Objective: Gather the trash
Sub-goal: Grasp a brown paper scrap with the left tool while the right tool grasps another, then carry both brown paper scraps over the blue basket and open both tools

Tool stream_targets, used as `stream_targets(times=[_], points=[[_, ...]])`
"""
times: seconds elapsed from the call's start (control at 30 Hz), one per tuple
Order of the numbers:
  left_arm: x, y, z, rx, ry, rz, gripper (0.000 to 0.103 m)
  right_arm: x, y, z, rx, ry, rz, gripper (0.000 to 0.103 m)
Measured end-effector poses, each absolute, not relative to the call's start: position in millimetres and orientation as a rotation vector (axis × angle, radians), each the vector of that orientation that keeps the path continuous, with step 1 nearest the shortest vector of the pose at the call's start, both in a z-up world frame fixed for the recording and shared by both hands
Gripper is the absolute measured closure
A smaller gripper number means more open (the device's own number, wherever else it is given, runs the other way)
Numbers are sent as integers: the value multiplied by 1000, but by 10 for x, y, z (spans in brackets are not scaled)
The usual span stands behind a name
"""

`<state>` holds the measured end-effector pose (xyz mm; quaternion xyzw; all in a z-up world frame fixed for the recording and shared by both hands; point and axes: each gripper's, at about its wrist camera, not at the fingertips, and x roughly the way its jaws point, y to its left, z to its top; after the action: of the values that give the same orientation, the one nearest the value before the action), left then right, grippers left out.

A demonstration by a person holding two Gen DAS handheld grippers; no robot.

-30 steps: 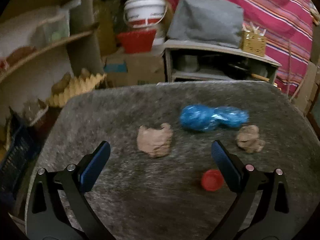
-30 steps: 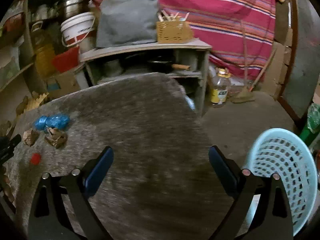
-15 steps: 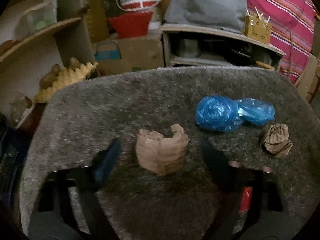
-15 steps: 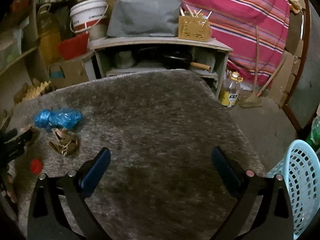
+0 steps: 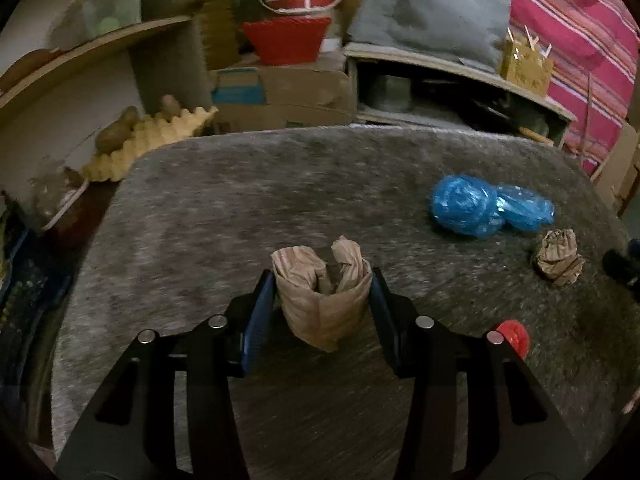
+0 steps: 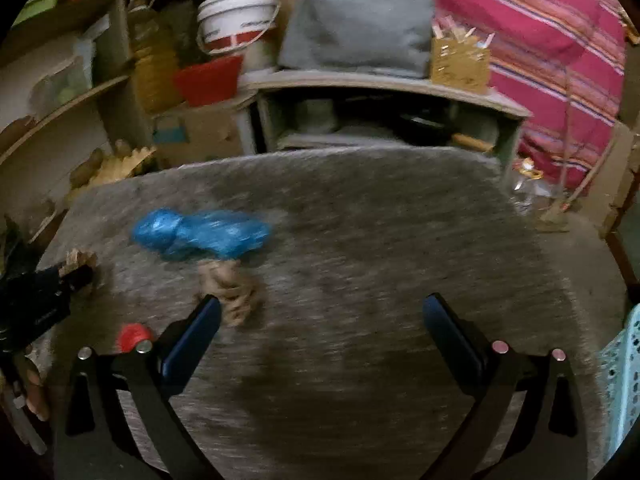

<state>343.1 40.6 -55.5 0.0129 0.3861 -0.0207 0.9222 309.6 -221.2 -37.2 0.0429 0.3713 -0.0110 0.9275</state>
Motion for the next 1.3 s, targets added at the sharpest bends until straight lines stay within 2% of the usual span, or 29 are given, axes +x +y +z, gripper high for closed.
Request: stream_targets(times=[0.37, 0.43, 0.47, 0.5, 0.9, 1.3], points=[[3220, 870, -389, 18, 754, 21, 57, 3305, -1676, -590, 8, 775, -50, 7], [3199, 910, -347, 9, 748, 19, 57, 3358, -1656, -630, 2, 799, -41, 30], [3186, 916, -333, 6, 745, 19, 57, 3379, -1665, -640, 7, 813, -29, 51], [3181, 920, -313, 5, 742, 21, 57, 3390, -1679, -654, 22, 824, -7, 61], [3044, 522, -87, 15, 689, 20, 57, 2917, -2136, -308, 50, 739, 7, 64], [2693, -573, 155, 92, 606, -106, 57, 2268, -3120, -17, 58, 694, -103, 64]])
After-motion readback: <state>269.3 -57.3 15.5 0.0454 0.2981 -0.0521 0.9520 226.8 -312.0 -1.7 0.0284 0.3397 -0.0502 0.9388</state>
